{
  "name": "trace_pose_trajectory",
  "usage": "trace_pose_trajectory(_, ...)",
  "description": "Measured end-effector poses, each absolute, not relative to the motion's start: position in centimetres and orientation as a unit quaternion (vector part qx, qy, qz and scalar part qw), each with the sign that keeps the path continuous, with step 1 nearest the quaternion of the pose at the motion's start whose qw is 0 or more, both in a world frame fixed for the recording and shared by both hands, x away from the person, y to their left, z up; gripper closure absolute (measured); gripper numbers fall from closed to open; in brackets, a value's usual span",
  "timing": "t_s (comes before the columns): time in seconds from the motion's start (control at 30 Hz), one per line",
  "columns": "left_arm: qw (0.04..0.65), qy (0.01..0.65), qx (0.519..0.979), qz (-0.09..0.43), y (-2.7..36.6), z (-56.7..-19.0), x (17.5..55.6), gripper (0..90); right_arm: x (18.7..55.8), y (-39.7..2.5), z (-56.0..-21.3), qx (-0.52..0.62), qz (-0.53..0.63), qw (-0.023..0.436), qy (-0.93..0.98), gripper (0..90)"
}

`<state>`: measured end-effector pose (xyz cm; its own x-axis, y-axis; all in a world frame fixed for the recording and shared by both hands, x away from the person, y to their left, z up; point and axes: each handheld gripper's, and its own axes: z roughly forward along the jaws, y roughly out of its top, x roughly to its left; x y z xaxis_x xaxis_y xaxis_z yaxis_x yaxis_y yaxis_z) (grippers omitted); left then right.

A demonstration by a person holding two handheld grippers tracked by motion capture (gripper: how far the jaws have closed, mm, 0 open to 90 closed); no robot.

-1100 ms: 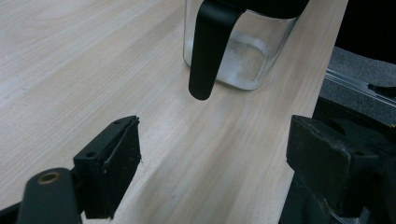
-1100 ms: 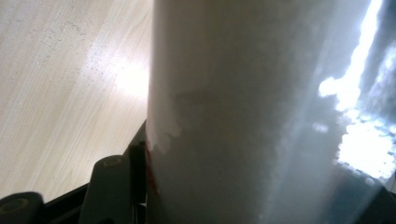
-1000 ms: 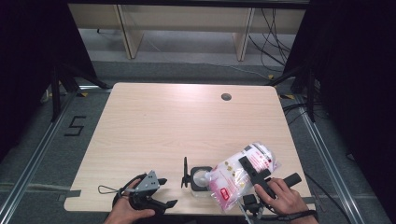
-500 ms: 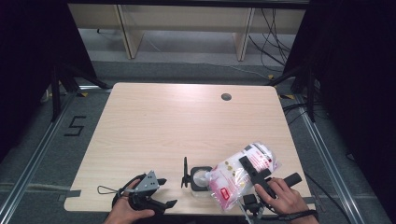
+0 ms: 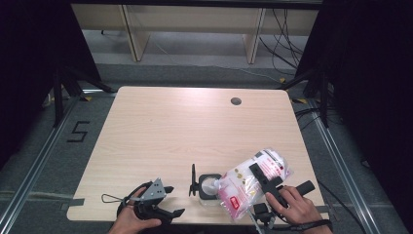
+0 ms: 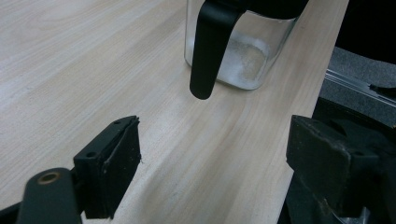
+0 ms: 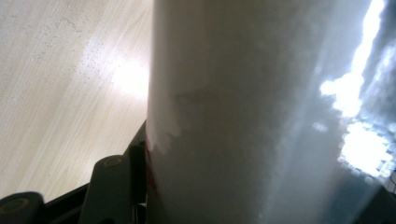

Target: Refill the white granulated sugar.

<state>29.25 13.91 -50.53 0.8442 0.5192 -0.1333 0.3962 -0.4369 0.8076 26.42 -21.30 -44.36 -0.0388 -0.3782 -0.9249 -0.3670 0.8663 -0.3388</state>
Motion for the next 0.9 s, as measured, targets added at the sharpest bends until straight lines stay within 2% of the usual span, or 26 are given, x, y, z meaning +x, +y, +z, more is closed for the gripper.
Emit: trace_pose_trajectory(0.9, 0.456, 0.27, 0.845, 0.068, 13.91, -50.51, 29.24, 17.3, 26.26, -21.15, -44.44, -0.263, -0.01, 0.644, 0.719, 43.6)
